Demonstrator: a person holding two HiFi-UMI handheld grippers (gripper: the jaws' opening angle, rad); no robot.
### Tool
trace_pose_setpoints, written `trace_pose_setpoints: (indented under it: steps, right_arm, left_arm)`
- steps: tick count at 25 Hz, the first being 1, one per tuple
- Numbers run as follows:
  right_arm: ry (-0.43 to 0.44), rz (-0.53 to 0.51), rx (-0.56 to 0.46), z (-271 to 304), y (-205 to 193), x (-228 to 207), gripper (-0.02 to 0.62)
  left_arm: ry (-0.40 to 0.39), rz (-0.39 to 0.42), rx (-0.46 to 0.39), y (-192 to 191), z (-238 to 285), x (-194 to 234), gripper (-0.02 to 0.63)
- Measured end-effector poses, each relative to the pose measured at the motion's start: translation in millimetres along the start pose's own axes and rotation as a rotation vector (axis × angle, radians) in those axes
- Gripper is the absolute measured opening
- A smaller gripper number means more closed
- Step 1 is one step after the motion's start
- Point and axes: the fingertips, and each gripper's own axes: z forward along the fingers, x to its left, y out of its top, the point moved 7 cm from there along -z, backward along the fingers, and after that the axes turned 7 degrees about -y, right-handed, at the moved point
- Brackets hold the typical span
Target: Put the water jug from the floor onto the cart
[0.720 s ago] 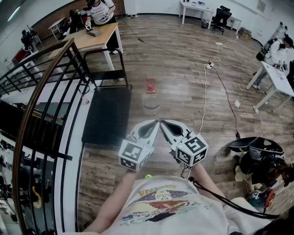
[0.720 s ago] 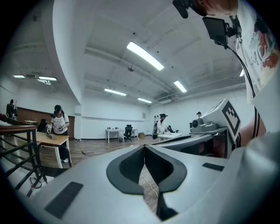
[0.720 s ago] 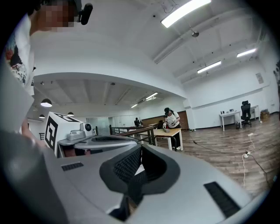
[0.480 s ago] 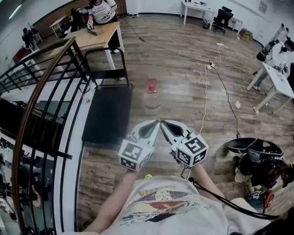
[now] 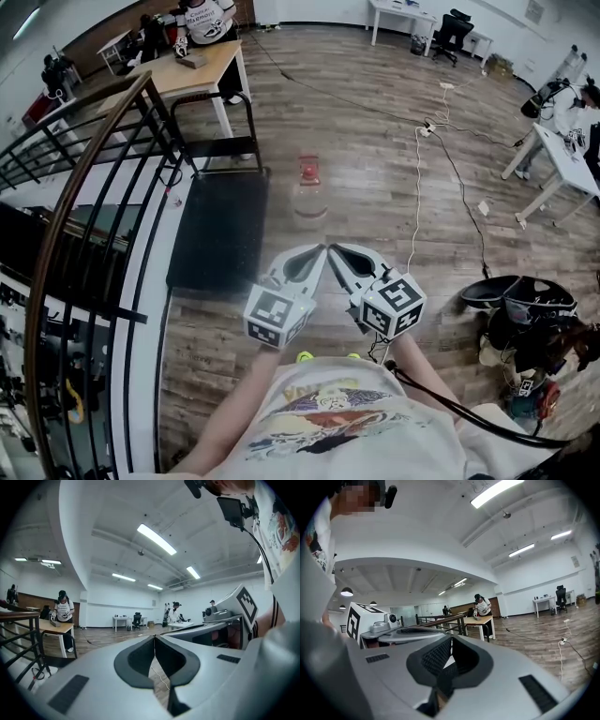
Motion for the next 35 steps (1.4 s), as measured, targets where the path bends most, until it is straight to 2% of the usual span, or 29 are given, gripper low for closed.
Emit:
trace_pose_setpoints:
  steps: [5,11,18,28,35]
  right_arm:
    - [-0.019,-0.001,0.0,-2.7,-4.0,9.7,0.023]
    - [-0.029,-0.005,0.006,4.7,-10.4,32.9,0.023]
    - [-0.04,-0.053,0.03,18.4,-4.8,31.6,0.023]
    - [-0.026,-0.039,0.029,47.8,0.2,-17.9,0.025]
    - [0.019,-0.031,0.034,74.9,3.3,-68.4,0.025]
  left_arm:
    - [-0.011,0.03,0.008,-0.2,-10.0,-3.9,0.014]
    - [-0.01,0.018,0.009,-6.3,-33.4,2.6,0.014]
    - [-0.001,0.009,0.011,-4.9,-31.4,15.8,0.014]
    - [0.027,0.007,0.024,-3.3,16.8,44.7,0.014]
    - [0.06,-0.006,0.032,-8.0,62.8,67.6,0.014]
